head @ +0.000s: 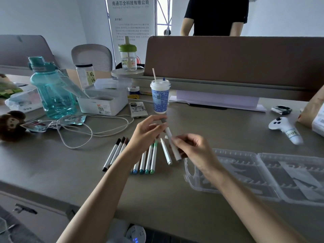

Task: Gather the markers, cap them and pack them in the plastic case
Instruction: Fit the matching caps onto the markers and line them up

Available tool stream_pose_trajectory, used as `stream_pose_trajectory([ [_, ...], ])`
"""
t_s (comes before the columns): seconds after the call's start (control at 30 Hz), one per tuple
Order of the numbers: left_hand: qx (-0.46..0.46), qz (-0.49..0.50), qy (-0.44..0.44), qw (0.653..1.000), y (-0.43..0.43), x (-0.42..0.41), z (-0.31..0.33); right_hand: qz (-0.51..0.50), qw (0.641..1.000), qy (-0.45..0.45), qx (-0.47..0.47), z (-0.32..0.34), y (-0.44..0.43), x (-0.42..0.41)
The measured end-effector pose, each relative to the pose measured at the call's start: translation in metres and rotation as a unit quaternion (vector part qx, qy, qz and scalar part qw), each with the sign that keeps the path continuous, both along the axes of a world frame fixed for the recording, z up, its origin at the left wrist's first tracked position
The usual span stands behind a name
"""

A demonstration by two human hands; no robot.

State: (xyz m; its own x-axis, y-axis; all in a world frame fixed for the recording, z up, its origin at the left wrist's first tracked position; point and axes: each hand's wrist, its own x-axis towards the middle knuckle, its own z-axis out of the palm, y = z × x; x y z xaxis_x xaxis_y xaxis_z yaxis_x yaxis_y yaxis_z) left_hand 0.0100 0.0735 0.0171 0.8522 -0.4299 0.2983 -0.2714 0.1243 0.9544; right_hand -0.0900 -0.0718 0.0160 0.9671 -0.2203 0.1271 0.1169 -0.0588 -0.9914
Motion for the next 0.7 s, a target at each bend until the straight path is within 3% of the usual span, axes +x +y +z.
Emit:
stream_pose_trajectory([
  [0.13,0.088,0.097,-0.042,0.991,0.000,0.003,-0.012,-0.028,0.982,-0.014,-0.184,-0.014,-0.007,0.001],
  [0.23,0.232,0.163,-0.132,0.950,-0.001,0.005,-0.019,-0.056,0.950,-0.041,-0.304,-0.020,-0.012,0.000],
  [0.37,0.347,0.196,-0.197,0.896,0.001,0.007,-0.028,-0.078,0.898,-0.070,-0.426,-0.026,-0.009,0.002],
  [0.53,0.387,0.232,-0.232,0.861,0.005,0.015,-0.038,-0.121,0.830,-0.022,-0.544,-0.018,0.005,0.023],
  [0.7,0.385,0.233,-0.257,0.855,0.005,0.016,-0.039,-0.136,0.782,0.048,-0.606,-0.022,0.005,0.051],
])
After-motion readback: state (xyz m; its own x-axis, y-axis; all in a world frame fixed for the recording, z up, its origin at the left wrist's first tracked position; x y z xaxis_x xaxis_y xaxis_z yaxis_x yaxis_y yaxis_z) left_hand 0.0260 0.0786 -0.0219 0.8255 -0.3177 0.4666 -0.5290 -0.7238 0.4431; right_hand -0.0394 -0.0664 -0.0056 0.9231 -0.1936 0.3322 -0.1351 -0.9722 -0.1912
